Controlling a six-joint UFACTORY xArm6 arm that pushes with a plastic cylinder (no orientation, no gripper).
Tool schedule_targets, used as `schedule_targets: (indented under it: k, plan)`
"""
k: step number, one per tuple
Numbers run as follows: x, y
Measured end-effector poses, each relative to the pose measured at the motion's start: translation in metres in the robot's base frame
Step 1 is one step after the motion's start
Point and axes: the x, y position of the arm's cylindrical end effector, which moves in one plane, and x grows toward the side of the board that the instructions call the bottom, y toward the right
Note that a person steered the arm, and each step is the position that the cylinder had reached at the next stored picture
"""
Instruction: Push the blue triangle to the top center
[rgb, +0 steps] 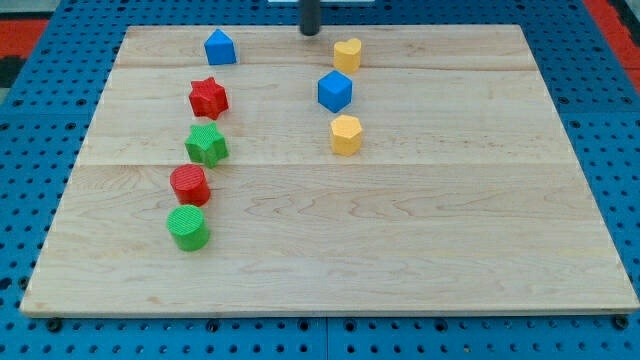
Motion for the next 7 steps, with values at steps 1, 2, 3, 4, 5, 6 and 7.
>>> schedule_targets:
  k: [1,2,3,4,5,6,7]
  plan:
    - [0.046,-0.018]
    - [0.068,-0.033]
    - [0.042,-0.112]
    - [0.046,-0.152]
    - [0.057,-0.192]
    - [0.030,-0.201]
    - [0.019,-0.149]
